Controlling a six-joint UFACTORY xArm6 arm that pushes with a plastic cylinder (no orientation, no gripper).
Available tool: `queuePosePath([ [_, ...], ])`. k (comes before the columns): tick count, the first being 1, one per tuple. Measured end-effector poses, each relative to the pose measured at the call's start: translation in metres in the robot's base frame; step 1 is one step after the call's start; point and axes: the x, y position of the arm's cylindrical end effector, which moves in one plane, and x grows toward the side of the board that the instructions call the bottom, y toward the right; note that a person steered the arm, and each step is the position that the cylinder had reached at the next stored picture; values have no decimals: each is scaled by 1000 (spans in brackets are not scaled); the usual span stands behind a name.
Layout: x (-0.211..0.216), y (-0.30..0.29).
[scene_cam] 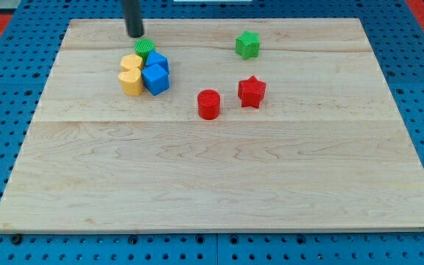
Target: Make a group with red blocks and green blocks at the center
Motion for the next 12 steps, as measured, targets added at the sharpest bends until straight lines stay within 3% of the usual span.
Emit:
queuePosePath([
  [1, 49, 5],
  [2, 20, 27],
  [4, 12, 156],
  [6, -43, 157],
  [7, -37, 231],
  [9, 45, 205],
  [12, 20, 152],
])
